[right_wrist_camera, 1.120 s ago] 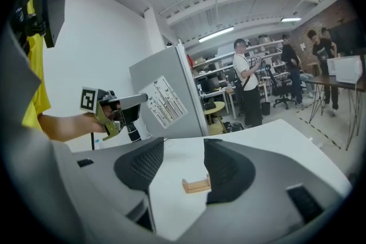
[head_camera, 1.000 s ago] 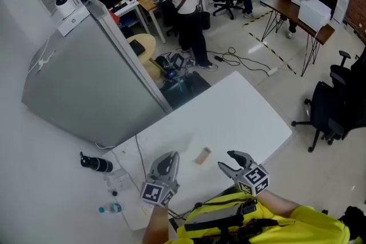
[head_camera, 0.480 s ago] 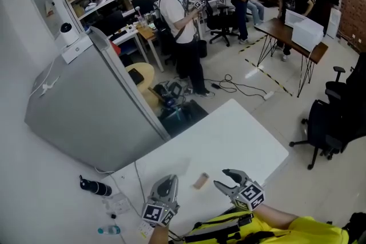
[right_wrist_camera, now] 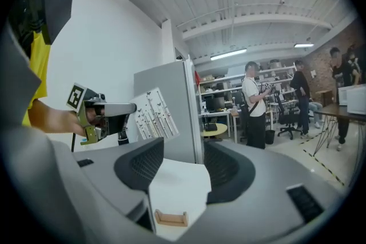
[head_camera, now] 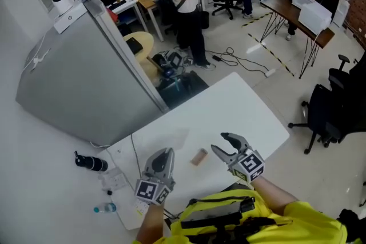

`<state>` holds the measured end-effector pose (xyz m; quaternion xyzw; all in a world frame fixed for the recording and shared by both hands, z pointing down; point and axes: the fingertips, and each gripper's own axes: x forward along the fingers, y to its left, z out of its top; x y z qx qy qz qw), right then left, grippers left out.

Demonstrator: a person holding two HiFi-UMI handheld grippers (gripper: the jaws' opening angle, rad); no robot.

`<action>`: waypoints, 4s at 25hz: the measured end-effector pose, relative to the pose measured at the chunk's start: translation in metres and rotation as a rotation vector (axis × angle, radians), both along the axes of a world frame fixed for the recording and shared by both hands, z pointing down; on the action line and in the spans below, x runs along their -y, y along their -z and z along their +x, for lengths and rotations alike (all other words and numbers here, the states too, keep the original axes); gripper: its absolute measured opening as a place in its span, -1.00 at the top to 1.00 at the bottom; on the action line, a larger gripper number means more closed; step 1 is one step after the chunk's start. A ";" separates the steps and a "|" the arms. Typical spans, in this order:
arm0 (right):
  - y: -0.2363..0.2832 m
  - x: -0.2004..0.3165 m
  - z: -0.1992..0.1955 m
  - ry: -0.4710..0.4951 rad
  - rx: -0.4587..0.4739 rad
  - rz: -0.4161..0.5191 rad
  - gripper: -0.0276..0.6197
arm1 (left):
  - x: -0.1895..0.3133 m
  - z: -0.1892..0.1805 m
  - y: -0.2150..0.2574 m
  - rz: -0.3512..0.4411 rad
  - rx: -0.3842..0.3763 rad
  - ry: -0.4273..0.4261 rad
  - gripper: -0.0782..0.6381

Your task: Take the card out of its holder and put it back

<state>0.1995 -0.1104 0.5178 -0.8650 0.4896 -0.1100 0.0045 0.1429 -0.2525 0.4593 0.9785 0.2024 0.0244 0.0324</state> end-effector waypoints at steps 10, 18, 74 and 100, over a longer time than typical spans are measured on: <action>-0.031 -0.011 0.012 -0.053 0.079 -0.043 0.21 | -0.005 0.011 -0.131 0.022 0.202 -0.076 0.75; -0.054 -0.039 0.007 -0.097 0.123 -0.084 0.21 | -0.020 0.003 -0.216 0.017 0.316 -0.154 0.75; -0.086 -0.059 -0.013 -0.113 0.189 -0.115 0.21 | -0.021 -0.010 -0.292 0.040 0.454 -0.075 0.72; -0.025 0.009 -0.042 -0.002 0.085 -0.039 0.71 | 0.049 -0.085 -0.079 0.025 0.164 0.339 0.70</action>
